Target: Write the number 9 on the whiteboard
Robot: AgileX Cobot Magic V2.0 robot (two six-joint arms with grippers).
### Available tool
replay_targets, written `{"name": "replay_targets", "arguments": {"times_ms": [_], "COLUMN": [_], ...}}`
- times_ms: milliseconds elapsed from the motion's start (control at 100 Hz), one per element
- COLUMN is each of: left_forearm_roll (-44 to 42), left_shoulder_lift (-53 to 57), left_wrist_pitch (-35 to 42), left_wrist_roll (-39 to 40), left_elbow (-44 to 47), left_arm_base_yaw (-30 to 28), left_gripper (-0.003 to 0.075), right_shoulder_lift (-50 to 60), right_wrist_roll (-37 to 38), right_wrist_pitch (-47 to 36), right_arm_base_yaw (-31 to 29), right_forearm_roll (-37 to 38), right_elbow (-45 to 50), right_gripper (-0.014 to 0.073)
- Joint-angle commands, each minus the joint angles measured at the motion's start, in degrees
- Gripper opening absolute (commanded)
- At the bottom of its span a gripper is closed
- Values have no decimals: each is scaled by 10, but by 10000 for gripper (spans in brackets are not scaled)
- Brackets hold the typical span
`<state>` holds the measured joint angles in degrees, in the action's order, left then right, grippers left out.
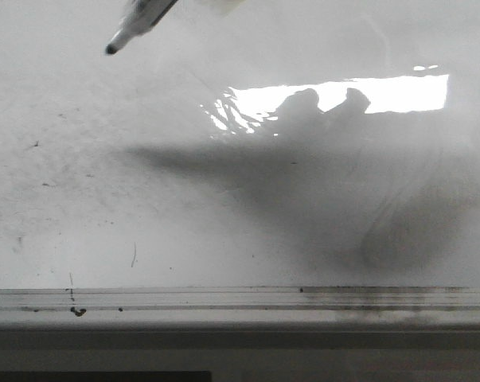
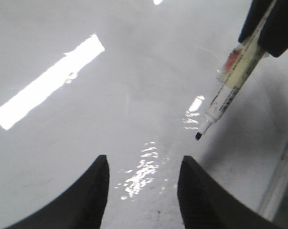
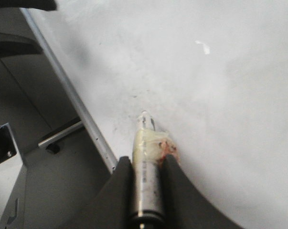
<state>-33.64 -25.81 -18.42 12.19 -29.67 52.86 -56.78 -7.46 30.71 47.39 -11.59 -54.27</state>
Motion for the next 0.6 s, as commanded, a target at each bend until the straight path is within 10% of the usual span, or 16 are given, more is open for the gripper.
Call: {"name": "replay_targets", "arguments": {"times_ms": [0,590], "left_forearm_roll": [-5,39], "left_shoulder_lift": [20,15], "left_wrist_pitch": [25,77], "left_wrist_roll": [14,14], "left_elbow": [-19,-14], "left_arm_base_yaw": [-27,-74], "left_gripper": [314,314], "right_shoulder_lift": [14,-82], "right_wrist_roll": [10,29], "right_wrist_pitch": [-15,33], "right_arm_base_yaw": [-34,-113], "right_forearm_roll": [4,-8], "right_elbow": [-36,-79], "right_gripper": [-42,-43]}}
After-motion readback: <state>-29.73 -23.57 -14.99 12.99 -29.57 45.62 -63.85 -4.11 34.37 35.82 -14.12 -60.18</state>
